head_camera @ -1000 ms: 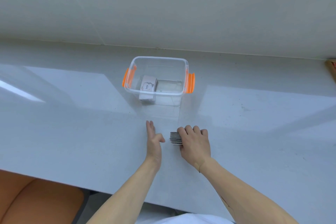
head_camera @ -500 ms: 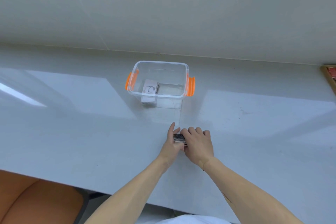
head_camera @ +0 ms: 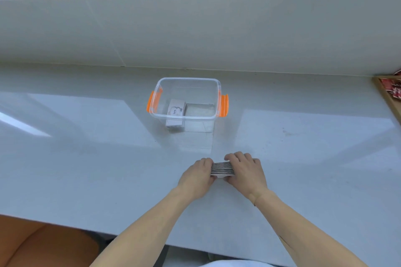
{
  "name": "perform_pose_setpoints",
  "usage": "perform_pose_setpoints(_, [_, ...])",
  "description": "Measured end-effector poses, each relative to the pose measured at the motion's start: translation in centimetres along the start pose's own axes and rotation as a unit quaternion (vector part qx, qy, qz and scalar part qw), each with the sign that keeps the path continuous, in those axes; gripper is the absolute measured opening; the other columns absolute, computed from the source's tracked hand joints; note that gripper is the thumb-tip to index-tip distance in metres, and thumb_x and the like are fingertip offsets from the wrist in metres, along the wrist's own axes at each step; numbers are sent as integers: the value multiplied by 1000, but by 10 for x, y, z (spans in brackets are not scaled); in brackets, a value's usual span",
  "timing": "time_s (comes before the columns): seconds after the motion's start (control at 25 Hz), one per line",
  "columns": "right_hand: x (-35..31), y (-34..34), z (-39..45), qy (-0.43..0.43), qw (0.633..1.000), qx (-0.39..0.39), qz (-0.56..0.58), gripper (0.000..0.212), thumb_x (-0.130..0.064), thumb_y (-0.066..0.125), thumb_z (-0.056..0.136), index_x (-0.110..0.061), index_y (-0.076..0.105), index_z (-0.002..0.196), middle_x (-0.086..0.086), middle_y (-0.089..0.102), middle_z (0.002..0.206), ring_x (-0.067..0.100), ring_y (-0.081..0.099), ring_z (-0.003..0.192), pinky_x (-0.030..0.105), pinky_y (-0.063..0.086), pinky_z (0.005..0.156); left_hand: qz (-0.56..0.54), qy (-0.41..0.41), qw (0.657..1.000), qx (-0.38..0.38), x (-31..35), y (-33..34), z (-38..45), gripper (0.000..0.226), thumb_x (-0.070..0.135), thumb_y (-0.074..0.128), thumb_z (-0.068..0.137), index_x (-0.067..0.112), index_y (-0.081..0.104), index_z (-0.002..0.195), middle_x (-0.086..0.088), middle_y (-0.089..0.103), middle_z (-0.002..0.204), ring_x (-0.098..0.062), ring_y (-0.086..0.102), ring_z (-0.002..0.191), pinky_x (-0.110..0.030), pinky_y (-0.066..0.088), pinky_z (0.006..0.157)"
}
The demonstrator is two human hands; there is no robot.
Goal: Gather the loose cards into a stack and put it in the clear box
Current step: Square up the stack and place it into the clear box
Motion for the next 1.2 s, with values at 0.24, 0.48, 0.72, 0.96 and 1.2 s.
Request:
perform_pose_setpoints(0.24, [23,-6,-13,33,997,-7,69,36,-35,67,84,-31,52,116,-8,60,113,22,53,100,34,41,73,181,48,982,15,26,1,11,47,27,51,86,4,41,126,-15,43,135,-33,30,137,-38,24,115])
perform_pose_setpoints(0.48, [40,4,-19,113,959,-36,258,64,-23,75,74,-34,45,129,-10,53,123,14,48,113,34,46,88,197,111,973,43,48,6,15,38,23,44,85,12,43,121,-7,50,116,-32,47,110,-37,32,104])
perform_pose_setpoints(0.72, [100,1,-74,266,740,152,599,73,4,55,87,-28,28,147,-9,37,149,5,31,137,29,23,114,196,118,972,50,44,8,21,37,23,44,83,12,44,119,-6,51,110,-33,47,101,-40,29,109])
perform_pose_setpoints(0.96, [66,11,-75,266,760,130,579,85,12,47,82,-28,16,150,-19,20,153,-4,18,138,21,16,109,194,110,974,49,43,11,21,41,25,46,84,13,42,123,-5,50,114,-31,48,107,-44,19,117])
perform_pose_setpoints(1.2, [40,31,-67,239,723,70,645,86,18,41,77,-24,20,150,-12,23,155,3,21,142,30,18,117,194,109,974,46,41,11,18,40,26,47,84,14,42,122,-6,50,116,-31,47,111,-46,20,118])
Point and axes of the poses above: each hand's wrist, its own z-axis towards the middle knuckle, its own y-axis out of the palm, x = y × z, the point moved 9 cm from there along z, towards the middle knuckle
